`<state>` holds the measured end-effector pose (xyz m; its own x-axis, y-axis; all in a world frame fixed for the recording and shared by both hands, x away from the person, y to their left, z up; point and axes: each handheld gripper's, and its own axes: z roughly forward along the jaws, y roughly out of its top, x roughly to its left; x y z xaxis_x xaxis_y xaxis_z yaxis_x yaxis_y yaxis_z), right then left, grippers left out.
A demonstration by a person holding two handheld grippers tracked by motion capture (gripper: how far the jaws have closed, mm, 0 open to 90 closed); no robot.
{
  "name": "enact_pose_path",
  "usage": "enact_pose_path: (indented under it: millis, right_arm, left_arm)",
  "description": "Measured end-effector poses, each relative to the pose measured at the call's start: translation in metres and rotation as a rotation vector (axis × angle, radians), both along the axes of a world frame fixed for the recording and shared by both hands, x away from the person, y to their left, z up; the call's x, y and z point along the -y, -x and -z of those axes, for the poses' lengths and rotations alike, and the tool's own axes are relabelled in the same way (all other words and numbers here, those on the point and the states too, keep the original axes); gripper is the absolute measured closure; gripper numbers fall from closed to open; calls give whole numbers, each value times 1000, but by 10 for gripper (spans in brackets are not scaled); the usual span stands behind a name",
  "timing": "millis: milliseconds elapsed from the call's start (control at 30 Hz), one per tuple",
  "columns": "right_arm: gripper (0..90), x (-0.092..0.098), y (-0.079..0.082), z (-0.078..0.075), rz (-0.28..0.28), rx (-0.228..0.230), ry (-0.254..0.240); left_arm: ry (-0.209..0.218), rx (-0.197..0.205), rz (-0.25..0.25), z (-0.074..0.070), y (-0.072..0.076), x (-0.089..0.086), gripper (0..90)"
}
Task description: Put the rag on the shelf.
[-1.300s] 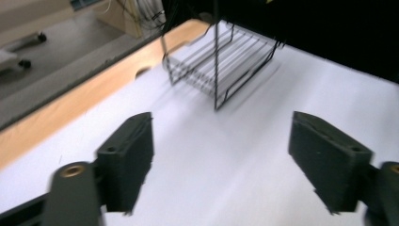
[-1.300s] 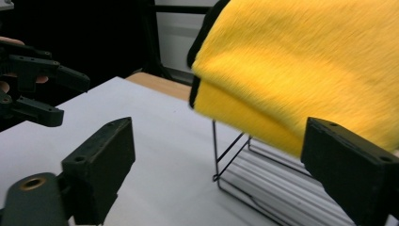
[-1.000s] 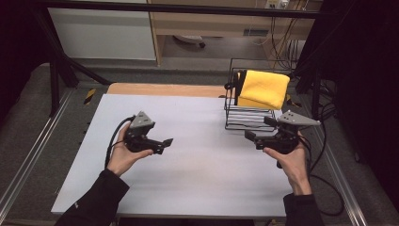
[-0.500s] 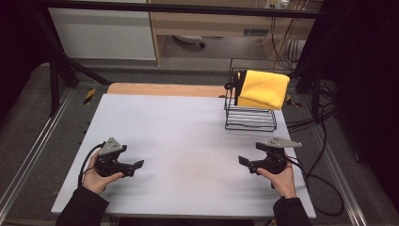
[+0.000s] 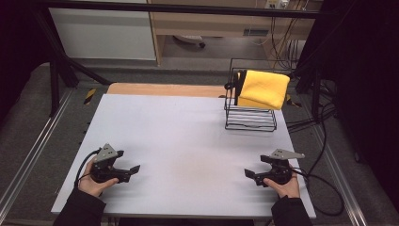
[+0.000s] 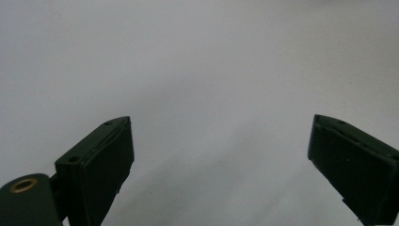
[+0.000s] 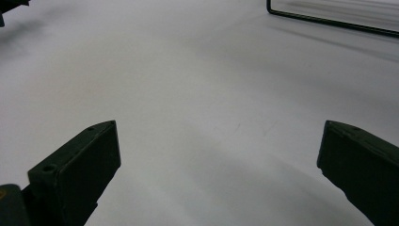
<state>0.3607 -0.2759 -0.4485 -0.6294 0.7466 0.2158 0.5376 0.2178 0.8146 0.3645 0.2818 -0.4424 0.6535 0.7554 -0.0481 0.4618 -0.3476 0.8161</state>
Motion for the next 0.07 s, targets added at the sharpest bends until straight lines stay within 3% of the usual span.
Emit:
enact_pose_path:
  millis: [67]
  right_arm:
    - [8, 0, 0, 0, 0, -1, -1]
  left_arm:
    - [-1, -1, 1, 0, 0, 0, 77]
